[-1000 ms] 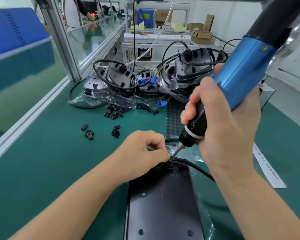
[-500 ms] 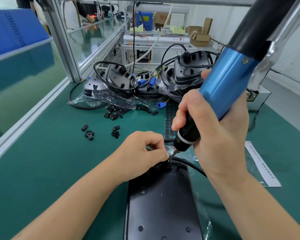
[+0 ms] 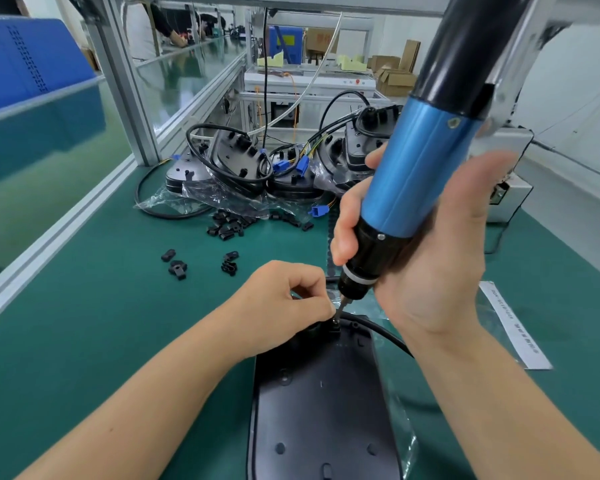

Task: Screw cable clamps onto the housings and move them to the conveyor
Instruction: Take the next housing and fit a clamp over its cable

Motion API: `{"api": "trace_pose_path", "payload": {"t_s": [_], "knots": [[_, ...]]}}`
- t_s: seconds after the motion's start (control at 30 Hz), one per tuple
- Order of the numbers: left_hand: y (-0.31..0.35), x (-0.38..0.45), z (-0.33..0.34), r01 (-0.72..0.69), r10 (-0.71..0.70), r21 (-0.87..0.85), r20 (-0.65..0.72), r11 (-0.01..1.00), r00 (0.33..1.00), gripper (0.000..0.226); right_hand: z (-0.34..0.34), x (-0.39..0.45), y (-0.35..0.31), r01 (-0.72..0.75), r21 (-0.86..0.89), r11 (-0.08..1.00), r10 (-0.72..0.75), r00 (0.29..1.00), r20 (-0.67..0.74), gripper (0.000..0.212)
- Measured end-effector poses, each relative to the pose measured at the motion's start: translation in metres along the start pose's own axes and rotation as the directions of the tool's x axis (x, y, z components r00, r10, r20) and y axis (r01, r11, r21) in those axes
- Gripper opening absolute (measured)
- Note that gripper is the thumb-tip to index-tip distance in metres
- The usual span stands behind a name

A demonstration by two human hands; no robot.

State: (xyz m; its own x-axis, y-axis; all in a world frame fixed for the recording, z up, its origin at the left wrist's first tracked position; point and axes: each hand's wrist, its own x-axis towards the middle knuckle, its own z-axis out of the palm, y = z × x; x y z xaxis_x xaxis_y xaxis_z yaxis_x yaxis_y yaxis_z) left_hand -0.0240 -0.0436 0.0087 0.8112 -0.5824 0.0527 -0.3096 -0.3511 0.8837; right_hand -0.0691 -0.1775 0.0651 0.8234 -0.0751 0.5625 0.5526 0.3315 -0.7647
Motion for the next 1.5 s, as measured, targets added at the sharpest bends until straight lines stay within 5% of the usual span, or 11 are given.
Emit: {"api": "trace_pose_path", "payload": {"t_s": [0.33, 0.9, 1.5], "knots": [[0.003, -0.002, 0.0, 0.008, -0.008, -0.016, 0.005, 1.0, 1.0, 0.019, 0.001, 0.003, 0.0, -0.027, -0.028, 0.999, 0.026, 0.999, -0.036, 0.053], [0.003, -0.01, 0.004, -0.031, 0.031, 0.02, -0.012, 0.999, 0.999, 0.023, -0.007, 0.007, 0.007, -0.064, 0.203, 0.977, 0.028, 0.983, 0.179, 0.068], [0.003, -0.01, 0.003, -0.023, 0.024, 0.027, -0.032, 0.999, 0.999, 0.027, -0.003, 0.011, 0.01, -0.095, 0.234, 0.968, 0.048, 0.979, 0.198, 0.065]]}}
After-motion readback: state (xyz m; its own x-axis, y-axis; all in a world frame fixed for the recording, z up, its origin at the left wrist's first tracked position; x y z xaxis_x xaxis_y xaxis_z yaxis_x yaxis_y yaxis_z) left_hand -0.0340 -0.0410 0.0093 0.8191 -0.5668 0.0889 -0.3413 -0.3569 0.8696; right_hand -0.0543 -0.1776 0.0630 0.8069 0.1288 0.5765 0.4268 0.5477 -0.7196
